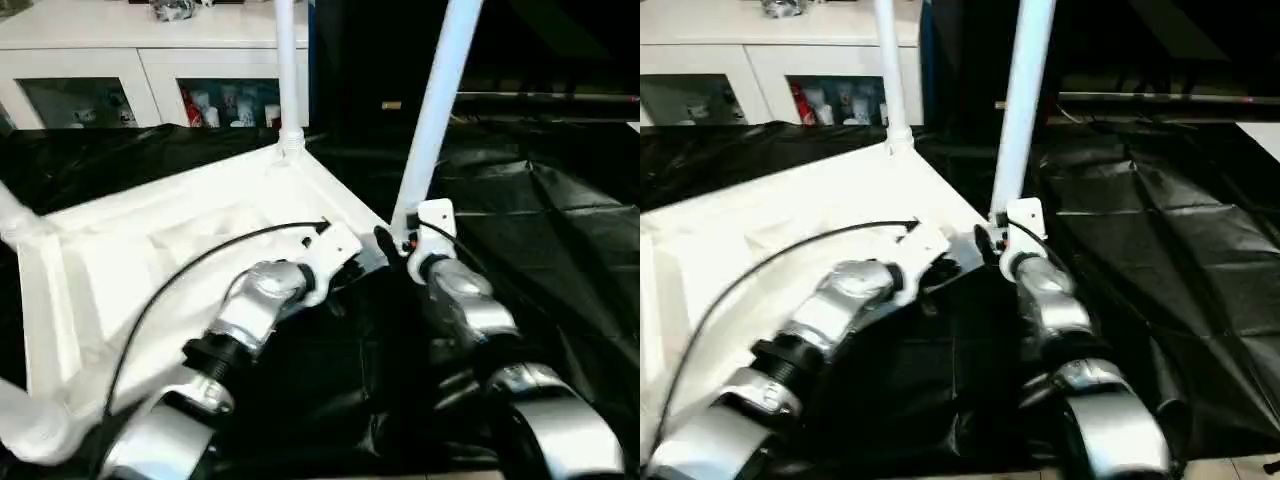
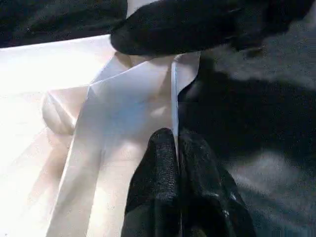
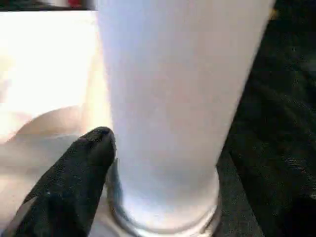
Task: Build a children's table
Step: Rotate leg to tighten
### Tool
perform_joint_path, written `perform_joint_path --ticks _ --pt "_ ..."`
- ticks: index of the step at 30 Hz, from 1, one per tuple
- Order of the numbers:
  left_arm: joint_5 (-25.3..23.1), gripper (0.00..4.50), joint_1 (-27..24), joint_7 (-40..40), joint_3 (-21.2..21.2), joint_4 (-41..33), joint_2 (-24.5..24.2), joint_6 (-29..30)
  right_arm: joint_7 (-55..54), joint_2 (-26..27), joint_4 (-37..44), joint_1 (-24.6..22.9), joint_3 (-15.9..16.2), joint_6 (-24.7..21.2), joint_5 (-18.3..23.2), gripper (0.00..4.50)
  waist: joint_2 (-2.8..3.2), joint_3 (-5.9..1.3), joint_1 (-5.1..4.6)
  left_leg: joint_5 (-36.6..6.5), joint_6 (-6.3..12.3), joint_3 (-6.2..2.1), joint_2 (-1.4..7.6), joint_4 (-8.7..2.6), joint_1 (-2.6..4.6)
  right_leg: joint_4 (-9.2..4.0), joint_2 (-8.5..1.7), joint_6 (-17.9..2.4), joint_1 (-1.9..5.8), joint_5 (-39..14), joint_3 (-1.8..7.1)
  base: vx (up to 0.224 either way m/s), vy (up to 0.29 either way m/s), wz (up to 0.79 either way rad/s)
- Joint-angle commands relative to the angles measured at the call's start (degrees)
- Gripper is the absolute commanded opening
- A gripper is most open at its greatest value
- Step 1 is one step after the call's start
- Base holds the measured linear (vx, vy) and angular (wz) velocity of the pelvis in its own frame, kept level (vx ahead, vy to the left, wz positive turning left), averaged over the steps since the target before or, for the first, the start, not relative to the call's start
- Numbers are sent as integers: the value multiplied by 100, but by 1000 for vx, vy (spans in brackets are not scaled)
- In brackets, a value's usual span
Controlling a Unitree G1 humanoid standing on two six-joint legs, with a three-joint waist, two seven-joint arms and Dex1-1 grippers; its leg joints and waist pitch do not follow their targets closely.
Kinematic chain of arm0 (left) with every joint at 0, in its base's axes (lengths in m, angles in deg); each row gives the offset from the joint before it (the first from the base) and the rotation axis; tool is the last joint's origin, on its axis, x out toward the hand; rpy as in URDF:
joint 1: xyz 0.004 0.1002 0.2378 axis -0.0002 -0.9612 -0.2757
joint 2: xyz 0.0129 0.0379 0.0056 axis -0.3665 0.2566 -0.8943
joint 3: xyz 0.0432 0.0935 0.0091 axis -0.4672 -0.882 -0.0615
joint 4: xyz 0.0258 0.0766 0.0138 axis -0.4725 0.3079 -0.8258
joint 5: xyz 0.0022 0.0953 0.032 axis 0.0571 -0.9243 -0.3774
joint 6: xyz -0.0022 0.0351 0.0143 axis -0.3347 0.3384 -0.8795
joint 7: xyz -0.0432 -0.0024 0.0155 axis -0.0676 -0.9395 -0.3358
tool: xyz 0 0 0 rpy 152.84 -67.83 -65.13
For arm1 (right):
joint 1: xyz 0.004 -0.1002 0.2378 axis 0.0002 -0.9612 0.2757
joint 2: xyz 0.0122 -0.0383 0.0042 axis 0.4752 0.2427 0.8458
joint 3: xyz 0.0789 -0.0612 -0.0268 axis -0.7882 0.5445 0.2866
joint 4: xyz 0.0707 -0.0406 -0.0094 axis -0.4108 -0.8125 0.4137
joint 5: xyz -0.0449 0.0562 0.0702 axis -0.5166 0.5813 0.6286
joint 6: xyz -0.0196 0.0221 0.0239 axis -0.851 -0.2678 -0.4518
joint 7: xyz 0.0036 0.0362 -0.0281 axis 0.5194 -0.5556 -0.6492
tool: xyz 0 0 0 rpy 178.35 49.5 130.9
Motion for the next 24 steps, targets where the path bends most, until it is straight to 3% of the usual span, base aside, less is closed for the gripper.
perform_joint_path --ticks 1,4,6,7,8,9,14,21,24 --pt "34 0 -69 -175 54 30 -180 -201 706 -241 473 -177 170 -25 2 431 -51 -363 28 -1049 438 -39 176 -375 1 -453 -346 -1038 333 -1135 287 0 0 0" --pt "156 0 -141 -667 75 -33 -476 -505 2067 -889 1399 -752 632 -306 119 441 -58 -370 39 -1034 511 -40 190 -356 5 -442 -338 -1083 345 -987 289 0 0 0" --pt "239 0 -197 -956 53 -121 -569 -631 2429 -1058 1631 -904 730 -343 166 441 -78 -366 15 -1004 584 -43 176 -360 -28 -433 -341 -1169 362 -930 276 0 0 0" --pt "350 0 -280 -1369 -13 -279 -682 -707 2742 -1180 1844 -1022 754 -446 299 441 -21 -359 30 -1045 583 -43 173 -355 -13 -451 -345 -1176 355 -1022 276 0 0 0" --pt "386 0 -310 -1515 -40 -337 -725 -718 2845 -1221 1922 -1061 759 -482 343 441 -48 -361 21 -1082 584 -42 199 -359 -14 -447 -354 -1204 360 -1037 292 0 0 0" --pt "461 0 -389 -1875 -132 -497 -841 -752 3039 -1283 2072 -1126 744 -567 452 441 -35 -360 34 -1117 576 -36 209 -361 14 -450 -351 -1261 334 -1067 292 0 0 0" --pt "719 0 -546 -2434 -188 -851 -951 -609 2948 -1261 2172 -1134 643 -564 407 441 0 -343 55 -1208 424 -25 235 -381 55 -442 -347 -1361 288 -1136 308 0 0 0" --pt "678 0 -572 -2557 -181 -855 -1044 -682 3156 -1283 2333 -1160 765 -794 362 441 -32 -339 113 -1222 328 -30 212 -391 38 -459 -360 -1166 313 -1371 309 0 0 0" --pt "679 0 -582 -2595 -165 -893 -1072 -651 3213 -1295 2318 -1166 802 -790 316 441 -15 -350 115 -1118 339 -35 219 -385 30 -439 -357 -1182 314 -1225 306 0 0 0"
